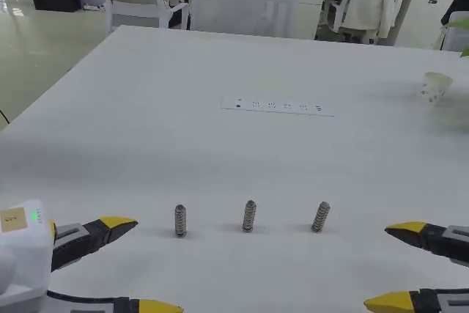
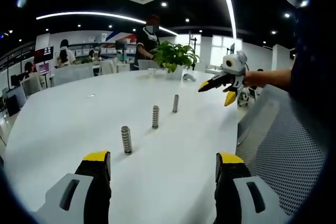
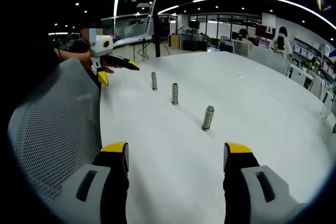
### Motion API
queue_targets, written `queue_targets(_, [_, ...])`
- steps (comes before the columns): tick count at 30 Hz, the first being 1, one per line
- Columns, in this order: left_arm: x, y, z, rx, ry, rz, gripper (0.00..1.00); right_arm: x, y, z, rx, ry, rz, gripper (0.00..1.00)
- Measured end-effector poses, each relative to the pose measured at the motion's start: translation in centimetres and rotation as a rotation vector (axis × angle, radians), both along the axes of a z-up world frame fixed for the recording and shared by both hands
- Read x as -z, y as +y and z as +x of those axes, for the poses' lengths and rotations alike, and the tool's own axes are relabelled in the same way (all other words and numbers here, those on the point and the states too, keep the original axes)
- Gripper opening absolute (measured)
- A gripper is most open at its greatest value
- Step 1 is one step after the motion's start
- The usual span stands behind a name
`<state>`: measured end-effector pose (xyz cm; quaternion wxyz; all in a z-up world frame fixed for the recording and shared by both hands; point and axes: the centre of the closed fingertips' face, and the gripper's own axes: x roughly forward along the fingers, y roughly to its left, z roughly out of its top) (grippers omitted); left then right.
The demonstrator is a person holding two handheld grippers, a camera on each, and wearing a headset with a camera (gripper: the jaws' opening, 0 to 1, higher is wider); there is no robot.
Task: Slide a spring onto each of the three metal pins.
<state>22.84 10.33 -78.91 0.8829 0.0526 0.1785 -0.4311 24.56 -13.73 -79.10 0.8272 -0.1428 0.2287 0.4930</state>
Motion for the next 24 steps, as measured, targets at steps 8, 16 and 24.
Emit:
queue_targets(8, [0.1,0.2,0.1,-0.016,0.002,-0.003,0.78,0.0,-0.1,0.3,-0.009,-0.015,0.018,0.83])
queue_targets(16, [0.2,0.5,0.3,-0.033,0.007,-0.007,0.78,-0.1,0.1,0.7,-0.012,-0.014,0.023,0.86])
queue_targets(24, [0.0,0.7,0.6,-0.046,0.000,-0.009,0.78,-0.3,0.1,1.1,-0.006,-0.017,0.027,0.86])
